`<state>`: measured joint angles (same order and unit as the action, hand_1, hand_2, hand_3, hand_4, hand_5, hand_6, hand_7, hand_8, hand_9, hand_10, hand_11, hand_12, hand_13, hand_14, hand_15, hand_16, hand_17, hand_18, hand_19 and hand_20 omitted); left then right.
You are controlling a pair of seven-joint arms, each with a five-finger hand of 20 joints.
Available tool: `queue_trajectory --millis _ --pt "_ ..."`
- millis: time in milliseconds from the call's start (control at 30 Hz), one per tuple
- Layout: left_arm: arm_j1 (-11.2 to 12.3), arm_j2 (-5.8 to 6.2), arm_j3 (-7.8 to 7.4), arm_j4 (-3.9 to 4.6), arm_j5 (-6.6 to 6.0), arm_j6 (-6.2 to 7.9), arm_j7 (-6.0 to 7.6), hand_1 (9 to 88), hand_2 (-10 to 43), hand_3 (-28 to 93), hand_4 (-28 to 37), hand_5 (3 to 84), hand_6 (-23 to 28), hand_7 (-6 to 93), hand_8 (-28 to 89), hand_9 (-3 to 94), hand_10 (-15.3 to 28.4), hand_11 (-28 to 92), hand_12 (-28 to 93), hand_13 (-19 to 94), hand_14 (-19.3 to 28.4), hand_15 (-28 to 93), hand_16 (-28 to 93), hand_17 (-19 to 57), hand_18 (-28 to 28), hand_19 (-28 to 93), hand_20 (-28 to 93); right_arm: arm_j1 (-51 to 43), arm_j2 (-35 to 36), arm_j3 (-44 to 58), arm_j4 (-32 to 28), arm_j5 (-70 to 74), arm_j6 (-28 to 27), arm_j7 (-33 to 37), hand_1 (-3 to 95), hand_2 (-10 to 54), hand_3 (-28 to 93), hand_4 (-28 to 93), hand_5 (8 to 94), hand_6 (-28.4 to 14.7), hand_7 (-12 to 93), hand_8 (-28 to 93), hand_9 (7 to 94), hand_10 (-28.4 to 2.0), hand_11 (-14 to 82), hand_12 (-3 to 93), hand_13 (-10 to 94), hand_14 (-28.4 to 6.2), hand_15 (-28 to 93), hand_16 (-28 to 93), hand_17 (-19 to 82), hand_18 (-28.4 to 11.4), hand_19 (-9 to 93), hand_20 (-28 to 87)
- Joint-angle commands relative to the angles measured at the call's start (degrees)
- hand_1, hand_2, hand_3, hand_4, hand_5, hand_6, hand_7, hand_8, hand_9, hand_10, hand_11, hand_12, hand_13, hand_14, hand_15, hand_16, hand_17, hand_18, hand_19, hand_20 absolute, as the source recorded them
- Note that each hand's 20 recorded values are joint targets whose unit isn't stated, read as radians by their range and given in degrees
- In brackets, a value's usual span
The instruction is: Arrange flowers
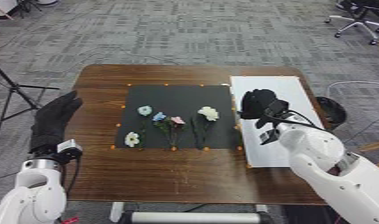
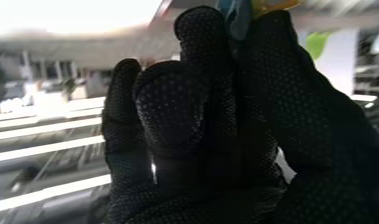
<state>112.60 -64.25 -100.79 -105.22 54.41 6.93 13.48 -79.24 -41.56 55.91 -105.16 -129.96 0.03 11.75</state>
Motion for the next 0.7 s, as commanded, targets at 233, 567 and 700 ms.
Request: queue_trajectory --millis 233,567,700 --pt "-0.22 -0.23 -0.06 -0.06 0.28 -2.12 -2.21 24.8 1.4 69 -24.2 47.9 3.8 13.8 -7 48.3 13.5 19 12 35 15.6 10 2 4.3 11.0 6 15 1.74 -3.99 -4.6 0.87 1.06 0.24 -1.27 56.7 -9.5 58 -19 77.8 4.2 25 4 88.5 -8.9 12.3 31.1 80 -5.7 58 33 34 -18.5 56 53" --pt "-0.94 -0.76 -0.01 0.01 0.69 -3.44 -4.35 24.5 1.3 69 -23.8 42.3 3.5 11.8 -7 44.7 13.1 18 12 33 15.8 9 2 3.7 11.0 5 15 3.97 -6.38 -6.9 2.17 0.86 -2.32 -1.49 54.7 -9.5 58 -17 76.0 4.5 26 4 86.4 -8.9 11.8 31.3 79 -6.5 58 34 33 -18.8 56 53" --pt "-1.01 -0.72 -0.04 0.04 0.59 -3.2 -4.41 24.5 1.3 69 -23.6 38.2 3.1 11.7 -7 42.9 12.8 17 12 33 16.0 9 2 3.5 11.1 6 15 4.46 -6.46 -6.74 2.1 0.88 -3.1 -1.44 52.4 -9.5 57 -16 73.1 3.2 25 4 82.4 -10.0 14.2 27.9 77 -6.7 58 33 31 -19.1 55 53"
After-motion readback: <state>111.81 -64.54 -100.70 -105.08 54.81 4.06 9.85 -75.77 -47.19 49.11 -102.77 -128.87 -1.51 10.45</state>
